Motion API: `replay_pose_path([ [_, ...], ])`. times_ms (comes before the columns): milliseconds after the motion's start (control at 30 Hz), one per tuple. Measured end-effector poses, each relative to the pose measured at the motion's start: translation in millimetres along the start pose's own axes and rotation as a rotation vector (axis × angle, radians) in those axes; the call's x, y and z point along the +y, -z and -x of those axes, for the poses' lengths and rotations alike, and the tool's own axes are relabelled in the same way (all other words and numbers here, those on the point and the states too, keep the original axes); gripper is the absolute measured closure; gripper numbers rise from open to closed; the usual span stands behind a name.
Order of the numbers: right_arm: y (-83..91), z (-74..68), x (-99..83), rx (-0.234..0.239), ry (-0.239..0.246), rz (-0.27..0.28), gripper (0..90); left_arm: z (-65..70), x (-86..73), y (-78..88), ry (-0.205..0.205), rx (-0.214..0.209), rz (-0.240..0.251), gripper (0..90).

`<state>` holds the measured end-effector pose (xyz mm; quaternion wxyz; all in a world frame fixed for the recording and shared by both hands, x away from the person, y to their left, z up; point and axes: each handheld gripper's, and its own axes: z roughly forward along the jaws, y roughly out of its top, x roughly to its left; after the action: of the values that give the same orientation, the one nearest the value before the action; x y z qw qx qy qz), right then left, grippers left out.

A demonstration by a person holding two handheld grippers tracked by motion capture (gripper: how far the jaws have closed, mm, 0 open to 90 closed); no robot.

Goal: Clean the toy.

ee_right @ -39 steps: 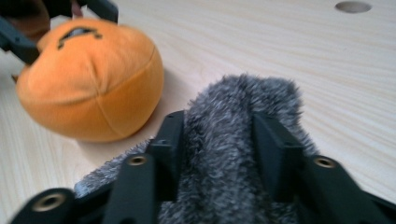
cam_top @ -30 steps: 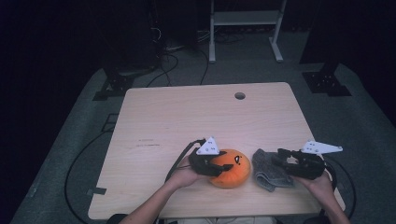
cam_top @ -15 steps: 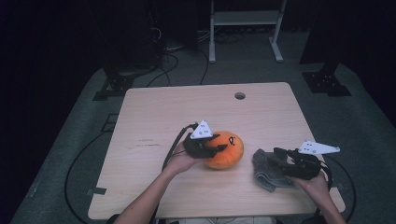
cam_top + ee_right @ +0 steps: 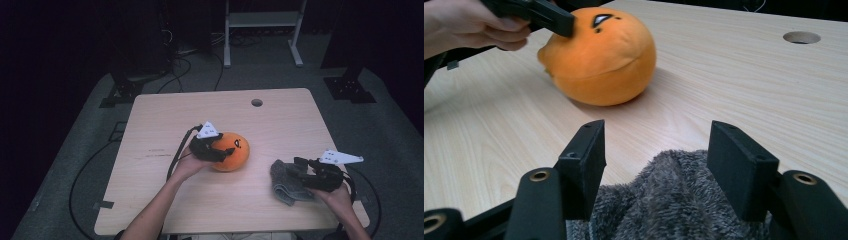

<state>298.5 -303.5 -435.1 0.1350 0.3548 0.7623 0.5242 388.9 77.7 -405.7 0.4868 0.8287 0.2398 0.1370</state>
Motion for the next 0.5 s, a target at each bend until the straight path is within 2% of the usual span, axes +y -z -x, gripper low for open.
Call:
replay_pose_path([
  [167,0.1,-1.6,0.0,-0.004,-0.002,-0.001,38.4,2.2,-7.8,14.7,-0.003,0.028,-0.018,16.7],
  [333,1.0,-1.7,-0.2,-0.008,-0.006,0.006,37.5,2.0,-22.2,33.7,0.009,0.055,-0.029,15.9],
  [433,0.1,-2.3,0.0,-0.012,-0.002,0.005,37.1,1.0,-30.0,43.3,0.038,0.062,-0.017,15.3],
  [500,-0.8,-2.0,-0.2,-0.013,-0.001,0.002,36.8,0.9,-35.0,49.1,0.039,0.068,-0.02,15.3],
])
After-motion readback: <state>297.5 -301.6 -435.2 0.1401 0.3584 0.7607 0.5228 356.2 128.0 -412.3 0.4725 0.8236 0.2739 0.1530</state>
